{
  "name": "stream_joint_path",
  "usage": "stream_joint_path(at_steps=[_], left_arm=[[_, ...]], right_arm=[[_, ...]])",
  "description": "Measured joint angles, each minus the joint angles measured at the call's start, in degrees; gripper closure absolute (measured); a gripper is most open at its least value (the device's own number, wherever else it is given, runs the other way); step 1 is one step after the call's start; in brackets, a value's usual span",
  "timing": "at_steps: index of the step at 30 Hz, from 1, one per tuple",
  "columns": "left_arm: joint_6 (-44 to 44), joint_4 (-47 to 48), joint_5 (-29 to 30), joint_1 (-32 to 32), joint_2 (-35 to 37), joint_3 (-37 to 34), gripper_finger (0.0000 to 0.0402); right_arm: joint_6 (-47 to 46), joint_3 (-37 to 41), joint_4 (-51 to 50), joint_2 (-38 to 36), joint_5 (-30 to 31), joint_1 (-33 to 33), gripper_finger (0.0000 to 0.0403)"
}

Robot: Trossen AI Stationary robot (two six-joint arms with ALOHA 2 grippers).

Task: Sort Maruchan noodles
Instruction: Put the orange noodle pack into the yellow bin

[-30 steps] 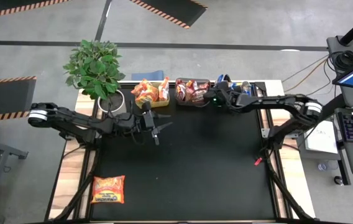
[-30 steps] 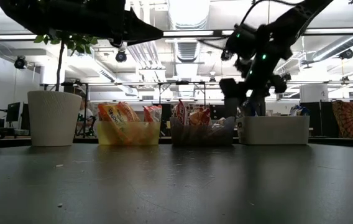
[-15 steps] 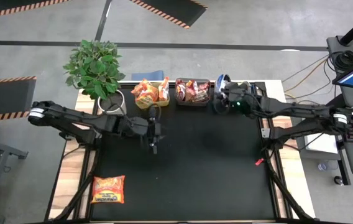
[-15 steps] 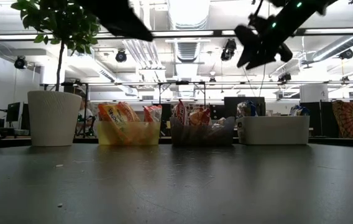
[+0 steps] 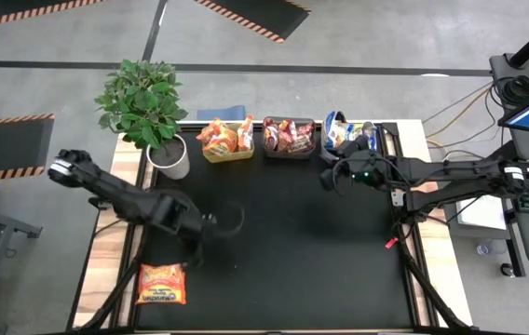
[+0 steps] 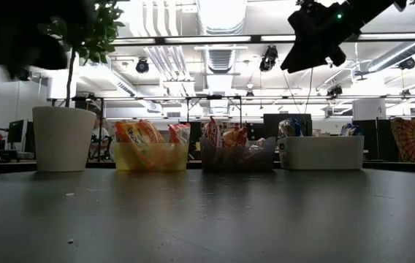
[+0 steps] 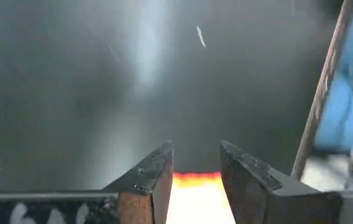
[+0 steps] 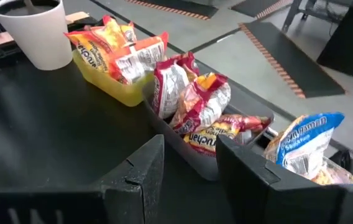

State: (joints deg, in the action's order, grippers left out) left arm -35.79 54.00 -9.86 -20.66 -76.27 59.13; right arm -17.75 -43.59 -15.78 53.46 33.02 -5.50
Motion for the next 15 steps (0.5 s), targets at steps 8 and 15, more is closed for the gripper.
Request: stream_joint_path(at_steps=[8, 15], left_arm=[[-4.66, 1.8, 2.64, -12.5, -4.76, -1.83, 0.029], [-9.09, 0.28, 2.95, -17.16, -8.45, -1.87, 0.029]], right_arm=[[2.08, 0.39, 3.25, 1.65, 0.02, 0.0, 0.0263], [0.13, 1.1, 3.23, 2.22, -0.5, 0.0, 0.026]])
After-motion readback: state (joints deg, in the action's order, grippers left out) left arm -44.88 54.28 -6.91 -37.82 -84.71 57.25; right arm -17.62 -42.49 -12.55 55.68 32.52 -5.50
